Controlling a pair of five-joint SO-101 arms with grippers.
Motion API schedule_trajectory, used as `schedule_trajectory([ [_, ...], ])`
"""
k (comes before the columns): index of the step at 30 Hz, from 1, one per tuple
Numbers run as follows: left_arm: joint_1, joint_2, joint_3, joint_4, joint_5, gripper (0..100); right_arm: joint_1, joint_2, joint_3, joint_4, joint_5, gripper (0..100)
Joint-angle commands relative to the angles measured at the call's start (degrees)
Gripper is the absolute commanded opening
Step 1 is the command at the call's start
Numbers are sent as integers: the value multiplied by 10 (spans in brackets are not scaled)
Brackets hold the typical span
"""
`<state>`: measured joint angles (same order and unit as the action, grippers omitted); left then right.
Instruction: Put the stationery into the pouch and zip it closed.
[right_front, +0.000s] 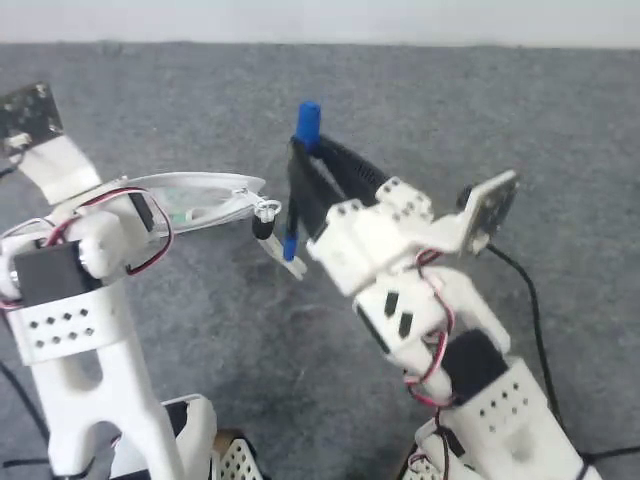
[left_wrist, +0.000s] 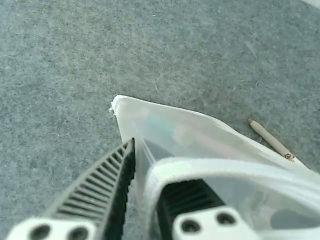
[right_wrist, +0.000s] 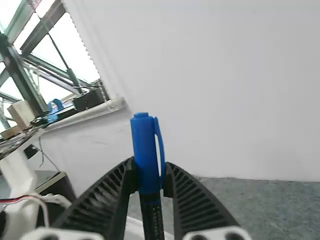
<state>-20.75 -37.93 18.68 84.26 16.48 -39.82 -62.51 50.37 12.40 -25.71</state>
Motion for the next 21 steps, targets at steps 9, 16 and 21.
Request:
schedule_trajectory([
  [9,4,-1,-17,-25,9,11,-33,-93,8,-66,11,6],
  [16,4,-1,-17,-24,9,11,-33,-44,8,-204,11,6],
  [21,4,-1,-17,-24,9,11,-34,-1,7,-250,11,6],
])
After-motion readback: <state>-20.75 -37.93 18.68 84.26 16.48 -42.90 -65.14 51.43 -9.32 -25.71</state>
